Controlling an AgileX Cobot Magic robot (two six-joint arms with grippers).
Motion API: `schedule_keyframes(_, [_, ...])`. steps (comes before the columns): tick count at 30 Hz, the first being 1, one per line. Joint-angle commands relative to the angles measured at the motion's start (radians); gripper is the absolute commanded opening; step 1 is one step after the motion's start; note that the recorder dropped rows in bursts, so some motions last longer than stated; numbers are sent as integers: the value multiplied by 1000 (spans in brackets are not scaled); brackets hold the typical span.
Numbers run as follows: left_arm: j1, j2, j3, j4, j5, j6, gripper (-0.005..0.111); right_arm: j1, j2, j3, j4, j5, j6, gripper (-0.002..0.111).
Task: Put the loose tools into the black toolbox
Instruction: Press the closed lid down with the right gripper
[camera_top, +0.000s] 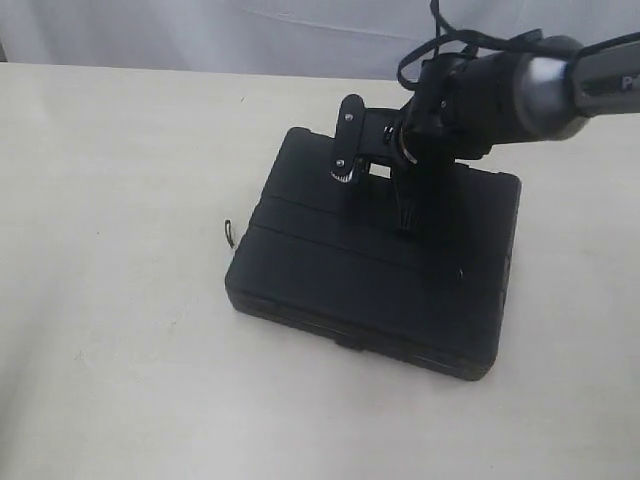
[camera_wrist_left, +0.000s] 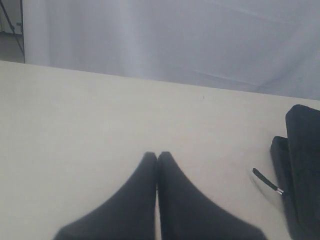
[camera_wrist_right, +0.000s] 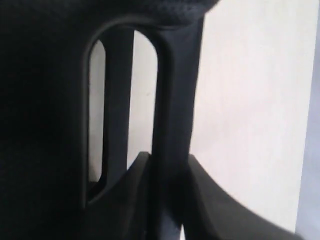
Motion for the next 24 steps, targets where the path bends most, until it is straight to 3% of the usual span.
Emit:
schedule_keyframes(1, [-6, 4, -5, 0, 1, -1, 0, -5, 114, -56, -160, -7, 29, 6])
schedule_keyframes(3, [-6, 4, -5, 0, 1, -1, 0, -5, 138, -72, -192, 3, 43, 20])
schedule_keyframes(5, [-6, 4, -5, 0, 1, -1, 0, -5, 156, -84, -264, 3, 72, 51])
schedule_keyframes(7, [-6, 4, -5, 0, 1, -1, 0, -5, 159, -84, -323, 11, 129, 62])
schedule_keyframes(16, [-6, 4, -5, 0, 1, -1, 0, -5, 157, -145, -382, 171, 353, 64])
schedule_keyframes(24, [-6, 4, -5, 0, 1, -1, 0, -5, 157, -188, -310, 109, 375, 64])
